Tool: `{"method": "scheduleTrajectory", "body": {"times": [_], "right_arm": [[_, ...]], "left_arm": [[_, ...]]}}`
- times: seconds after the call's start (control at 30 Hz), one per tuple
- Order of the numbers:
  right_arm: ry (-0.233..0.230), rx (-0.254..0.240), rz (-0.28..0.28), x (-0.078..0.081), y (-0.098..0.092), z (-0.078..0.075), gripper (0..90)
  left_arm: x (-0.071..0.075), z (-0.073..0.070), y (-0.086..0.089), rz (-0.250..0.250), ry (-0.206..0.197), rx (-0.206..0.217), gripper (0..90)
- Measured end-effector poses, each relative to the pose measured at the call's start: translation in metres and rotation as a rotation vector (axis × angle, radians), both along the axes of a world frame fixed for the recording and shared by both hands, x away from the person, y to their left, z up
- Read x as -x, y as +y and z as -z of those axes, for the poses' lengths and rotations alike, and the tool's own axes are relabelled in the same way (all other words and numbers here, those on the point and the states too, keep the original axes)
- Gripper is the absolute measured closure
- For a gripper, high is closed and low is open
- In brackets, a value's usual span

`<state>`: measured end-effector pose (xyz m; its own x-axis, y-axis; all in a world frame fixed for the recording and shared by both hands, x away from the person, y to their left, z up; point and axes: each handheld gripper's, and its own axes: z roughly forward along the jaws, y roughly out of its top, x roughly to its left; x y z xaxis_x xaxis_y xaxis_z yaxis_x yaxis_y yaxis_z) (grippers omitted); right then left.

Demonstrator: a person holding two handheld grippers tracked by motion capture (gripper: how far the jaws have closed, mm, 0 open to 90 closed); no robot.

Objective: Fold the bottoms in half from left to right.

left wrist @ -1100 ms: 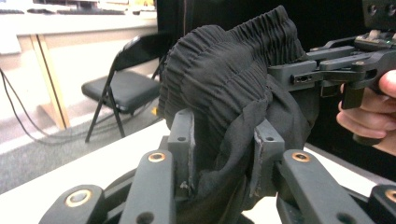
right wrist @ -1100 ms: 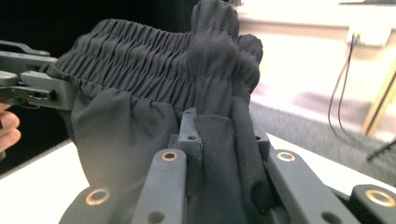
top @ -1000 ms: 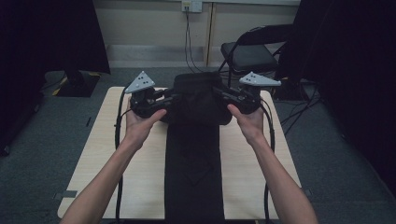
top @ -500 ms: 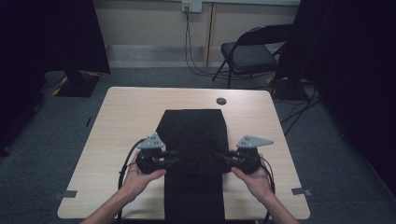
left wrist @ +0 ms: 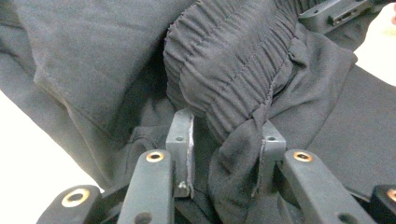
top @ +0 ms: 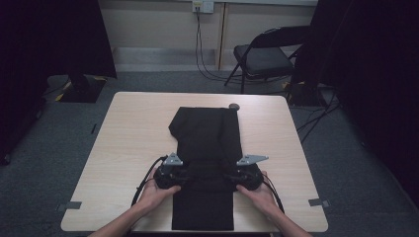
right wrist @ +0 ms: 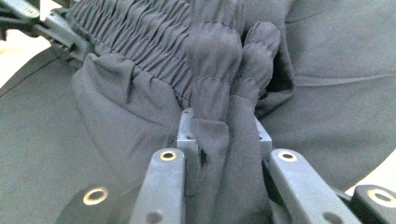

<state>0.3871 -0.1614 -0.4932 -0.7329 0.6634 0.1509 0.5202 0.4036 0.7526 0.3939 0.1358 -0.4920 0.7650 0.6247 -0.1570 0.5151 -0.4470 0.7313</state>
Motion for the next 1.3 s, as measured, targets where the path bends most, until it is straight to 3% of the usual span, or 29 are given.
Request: {"method": "scheduleTrajectory", "body": {"times": [0.03, 0.07, 0.13, 0.17, 0.3, 0.37, 0.43, 0.5, 0.57, 0.67, 0.73, 0.83, 0.93, 1.07, 1.23, 1.3], "right_arm": [[-0.013, -0.004, 0.013, -0.008, 0.001, 0.001, 74.6], [-0.038, 0.001, 0.033, -0.017, 0.003, 0.002, 74.4], [-0.057, 0.0, 0.048, -0.026, 0.003, 0.004, 72.6], [-0.044, -0.014, 0.05, -0.028, 0.001, 0.004, 68.2], [-0.041, 0.025, 0.042, -0.019, -0.002, -0.002, 47.7], [-0.043, 0.004, 0.036, -0.012, -0.007, -0.01, 39.8], [-0.055, -0.023, 0.046, -0.008, -0.012, -0.018, 37.1], [-0.074, -0.062, 0.057, -0.007, -0.019, -0.028, 37.1], [-0.101, -0.105, 0.091, -0.01, -0.026, -0.038, 42.8], [-0.141, -0.111, 0.139, -0.018, -0.032, -0.045, 51.4], [-0.142, -0.065, 0.176, -0.03, -0.033, -0.042, 52.3], [-0.099, -0.01, 0.252, -0.052, -0.032, -0.024, 50.9], [-0.076, 0.024, 0.26, -0.06, -0.029, -0.013, 48.3], [-0.08, 0.045, 0.195, -0.058, -0.017, -0.009, 46.4], [-0.105, -0.008, 0.131, -0.041, -0.018, -0.021, 42.9], [-0.1, -0.027, 0.097, -0.032, -0.02, -0.024, 41.3]], "left_arm": [[0.0, 0.0, 0.0, 0.0, 0.0, 0.0, 65.9], [-0.016, 0.003, -0.001, -0.021, -0.034, 0.002, 65.2], [-0.022, 0.005, 0.002, -0.014, -0.025, 0.038, 64.5], [-0.022, 0.004, 0.003, -0.013, -0.011, 0.038, 64.3], [-0.01, -0.007, 0.009, 0.055, -0.003, 0.021, 62.3], [-0.004, -0.016, 0.016, 0.052, -0.004, 0.068, 51.5], [0.0, -0.025, 0.023, 0.03, -0.019, 0.12, 46.7], [0.0, -0.034, 0.031, -0.012, -0.059, 0.15, 46.3], [-0.005, -0.038, 0.037, -0.054, -0.075, 0.161, 47.7], [-0.018, -0.036, 0.041, -0.138, -0.099, 0.143, 50.1], [-0.031, -0.028, 0.041, -0.181, -0.042, 0.111, 50.6], [-0.043, -0.022, 0.038, -0.223, -0.051, 0.068, 49.0], [-0.05, -0.015, 0.031, -0.236, -0.059, 0.069, 48.5], [-0.047, -0.007, 0.016, -0.152, -0.05, 0.017, 46.5], [-0.035, -0.018, 0.017, -0.102, -0.065, 0.067, 43.9], [-0.028, -0.02, 0.019, -0.077, -0.077, 0.06, 42.5]]}}
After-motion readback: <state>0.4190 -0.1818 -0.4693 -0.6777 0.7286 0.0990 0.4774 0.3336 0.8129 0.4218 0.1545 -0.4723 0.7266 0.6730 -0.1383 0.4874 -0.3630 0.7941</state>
